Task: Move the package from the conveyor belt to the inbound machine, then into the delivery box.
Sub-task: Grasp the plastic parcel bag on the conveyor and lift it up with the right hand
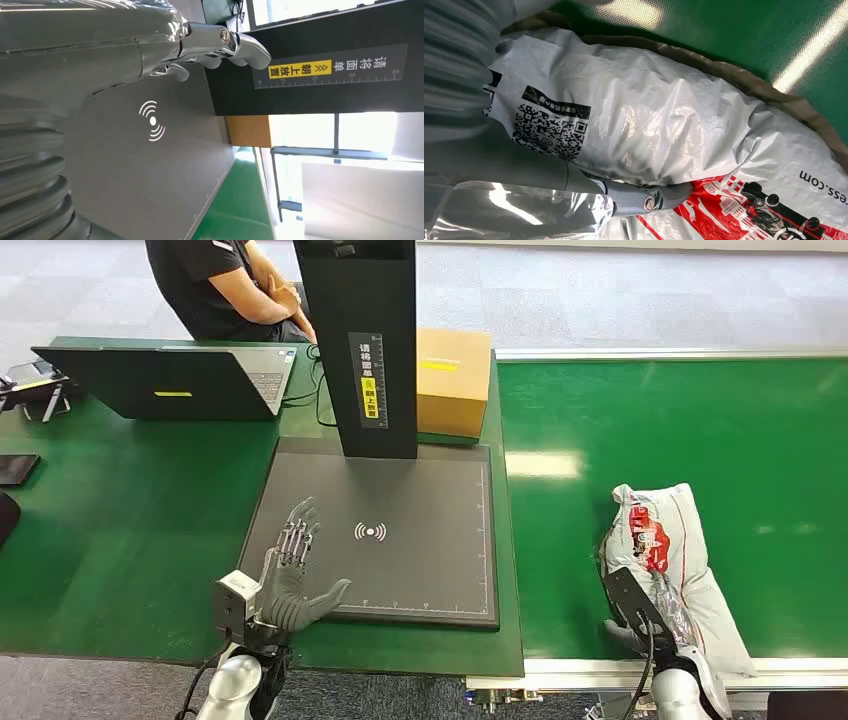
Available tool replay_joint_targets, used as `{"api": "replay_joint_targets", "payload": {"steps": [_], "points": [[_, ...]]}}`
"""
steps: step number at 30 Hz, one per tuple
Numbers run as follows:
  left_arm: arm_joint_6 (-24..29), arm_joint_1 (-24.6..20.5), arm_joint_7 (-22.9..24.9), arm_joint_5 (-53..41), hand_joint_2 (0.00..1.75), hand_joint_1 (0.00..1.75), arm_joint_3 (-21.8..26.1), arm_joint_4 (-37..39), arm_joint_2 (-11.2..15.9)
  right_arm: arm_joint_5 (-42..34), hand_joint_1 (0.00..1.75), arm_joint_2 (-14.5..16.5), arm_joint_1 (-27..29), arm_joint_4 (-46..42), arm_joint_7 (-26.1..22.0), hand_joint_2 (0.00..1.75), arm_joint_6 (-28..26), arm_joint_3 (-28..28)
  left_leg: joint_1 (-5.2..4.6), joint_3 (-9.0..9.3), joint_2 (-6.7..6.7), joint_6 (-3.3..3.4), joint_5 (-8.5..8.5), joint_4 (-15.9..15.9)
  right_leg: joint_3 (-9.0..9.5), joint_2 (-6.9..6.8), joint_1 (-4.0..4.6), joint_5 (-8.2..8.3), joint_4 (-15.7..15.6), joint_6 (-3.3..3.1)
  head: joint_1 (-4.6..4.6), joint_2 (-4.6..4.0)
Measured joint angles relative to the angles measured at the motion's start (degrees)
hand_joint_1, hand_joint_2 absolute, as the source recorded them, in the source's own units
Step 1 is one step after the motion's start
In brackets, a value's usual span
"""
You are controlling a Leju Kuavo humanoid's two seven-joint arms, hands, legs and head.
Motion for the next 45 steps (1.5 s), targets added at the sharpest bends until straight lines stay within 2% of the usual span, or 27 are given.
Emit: {"api": "replay_joint_targets", "payload": {"steps": [10, 19, 21, 25, 33, 40, 45], "points": [[0.45, 0.05, 0.0, 0.0, 1.75, 0.0, 0.04, 0.0, 0.0, -0.79, 1.75, -0.5, -1.36, 0.95, -0.91, 1.75, -0.61, 0.47, 0.0, 0.16, 0.01, -0.01, 0.0, 0.01, 0.12, 0.01, 0.01, 0.01, -0.01, 0.0, 0.0, 0.0], [0.85, 0.04, 0.0, -0.02, 1.75, 0.0, 0.04, 0.0, 0.0, -6.93, 1.75, -0.9, -1.72, 2.01, -6.75, 1.75, 2.0, 1.48, 0.09, 0.19, 0.09, -0.17, -0.1, 0.0, 0.12, 0.1, 0.28, -0.03, -0.01, -0.12, -0.01, 0.0], [0.96, 0.04, 0.0, -0.02, 1.75, 0.0, 0.04, 0.0, 0.0, -8.79, 1.75, -0.92, -1.57, 2.16, -9.35, 1.75, 2.9, 2.08, 0.14, 0.19, 0.11, -0.2, -0.11, 0.0, 0.11, 0.12, 0.32, -0.04, -0.01, -0.15, 0.0, 0.0], [1.25, 0.06, -0.14, 0.1, 1.75, 0.0, 0.05, -0.01, 0.0, -14.2, 1.75, -0.89, -0.88, 2.13, -17.67, 1.75, 4.7, 3.73, 0.17, 0.17, 0.11, -0.23, -0.12, 0.0, 0.09, 0.12, 0.34, -0.07, 0.0, -0.21, -0.01, 0.0], [1.58, 0.36, -0.68, 0.75, 1.75, 0.0, 0.15, -0.02, 0.02, -24.48, 1.75, 0.13, 1.39, -5.36, -31.63, 1.75, 1.34, 6.37, 0.25, 0.07, 0.02, -0.24, -0.11, -0.02, 0.04, 0.0, 0.29, -0.13, 0.03, -0.25, 0.01, 0.0], [1.58, 0.34, -1.27, 1.58, 1.75, 0.0, -0.15, -0.02, 0.24, -27.15, 1.75, 1.91, 4.4, -17.23, -38.54, 1.75, -4.86, 7.62, 0.25, -0.02, 0.01, -0.24, -0.12, -0.02, -0.06, 0.0, 0.28, -0.14, 0.03, -0.25, 0.0, 0.0], [2.46, 0.29, -2.29, 3.92, 1.75, 0.0, -0.21, -0.08, 0.34, -24.26, 1.75, 2.44, 5.59, -23.73, -41.14, 1.75, -6.33, 9.15, 0.25, -0.02, 0.02, -0.26, -0.13, -0.03, -0.07, 0.02, 0.29, -0.14, 0.03, -0.26, -0.01, 0.0]]}}
